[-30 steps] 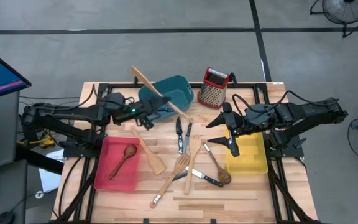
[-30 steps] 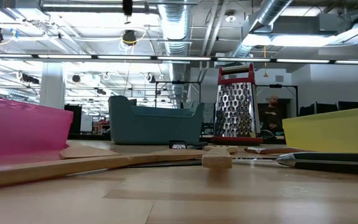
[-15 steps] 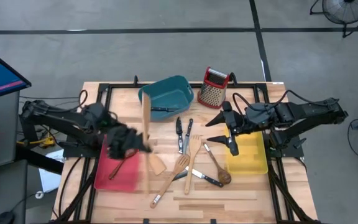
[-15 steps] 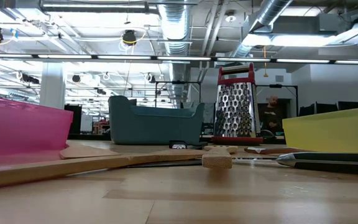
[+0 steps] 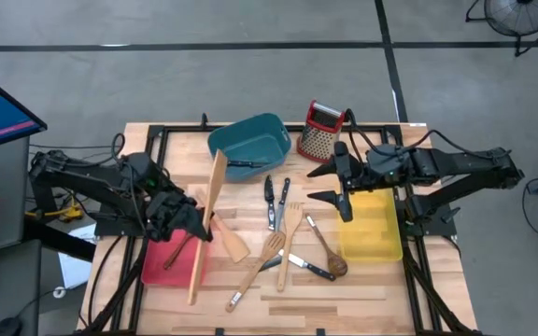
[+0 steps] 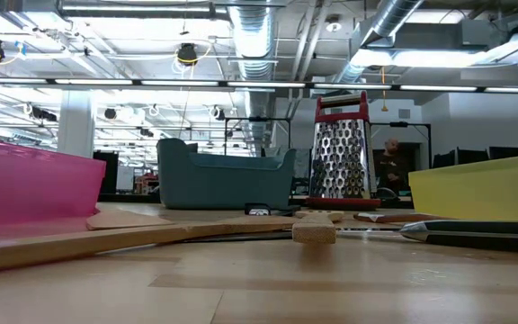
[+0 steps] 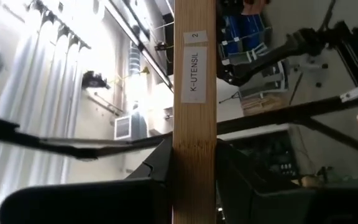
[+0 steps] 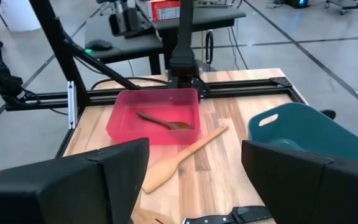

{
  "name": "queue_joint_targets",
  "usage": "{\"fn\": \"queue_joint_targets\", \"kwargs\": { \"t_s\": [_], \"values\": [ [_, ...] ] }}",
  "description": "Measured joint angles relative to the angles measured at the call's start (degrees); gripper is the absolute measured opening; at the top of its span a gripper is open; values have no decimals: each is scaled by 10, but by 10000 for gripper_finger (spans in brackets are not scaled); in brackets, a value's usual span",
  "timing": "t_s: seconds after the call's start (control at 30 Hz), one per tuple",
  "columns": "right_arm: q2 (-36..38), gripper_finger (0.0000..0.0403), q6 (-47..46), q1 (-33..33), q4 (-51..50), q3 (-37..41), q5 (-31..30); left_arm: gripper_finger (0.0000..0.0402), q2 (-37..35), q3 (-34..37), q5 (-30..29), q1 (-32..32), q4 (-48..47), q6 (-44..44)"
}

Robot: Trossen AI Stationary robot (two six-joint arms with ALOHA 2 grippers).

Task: Pick & Place Kitchen Items
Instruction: Put the brown spatula into the yellow bin

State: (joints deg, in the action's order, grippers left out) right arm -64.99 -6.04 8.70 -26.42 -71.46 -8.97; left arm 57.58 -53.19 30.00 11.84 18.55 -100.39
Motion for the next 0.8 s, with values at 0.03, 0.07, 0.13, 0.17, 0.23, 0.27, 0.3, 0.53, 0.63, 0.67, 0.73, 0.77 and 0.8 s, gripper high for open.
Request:
{"fn": "queue_joint_targets", "kwargs": {
  "t_s": [0.03, 0.07, 0.13, 0.17, 0.23, 0.27, 0.3, 0.53, 0.63, 0.67, 0.73, 0.77, 0.8],
  "values": [
    [0, 266, 0, -2, 3, 0, 0, 65, 0, 0, -2, 0, 8, 25],
    [0, 266, 0, -3, 7, 0, 0, 64, 0, 0, -12, 0, 18, 61],
    [0, 266, 2, -6, 23, 0, 0, 63, 0, 0, -52, 0, 38, 156],
    [0, 266, 7, -7, 32, 0, 0, 63, 0, 0, -83, 0, 47, 213],
    [0, 266, 22, -6, 47, 0, 1, 63, 0, 0, -171, -4, 63, 339],
    [0, 266, 31, -5, 55, 0, 1, 63, 0, 0, -222, -9, 66, 393],
    [0, 266, 42, -5, 62, 0, 1, 63, 2, 0, -271, -14, 67, 442],
    [-26, 266, 127, -1, 107, 0, 1, 63, 43, 8, -400, -86, 67, 668],
    [-55, 266, 157, -1, 141, 0, 1, 63, 69, 9, -376, -106, 71, 709],
    [-68, 266, 164, -4, 162, 0, 1, 63, 76, 9, -367, -109, 75, 715],
    [-88, 266, 173, -9, 191, 0, 1, 63, 87, 9, -352, -112, 82, 724],
    [-96, 266, 178, -11, 212, 0, 1, 63, 91, 9, -345, -112, 87, 727],
    [-103, 266, 183, -14, 230, 0, 1, 63, 94, 9, -342, -112, 84, 731]
  ]
}}
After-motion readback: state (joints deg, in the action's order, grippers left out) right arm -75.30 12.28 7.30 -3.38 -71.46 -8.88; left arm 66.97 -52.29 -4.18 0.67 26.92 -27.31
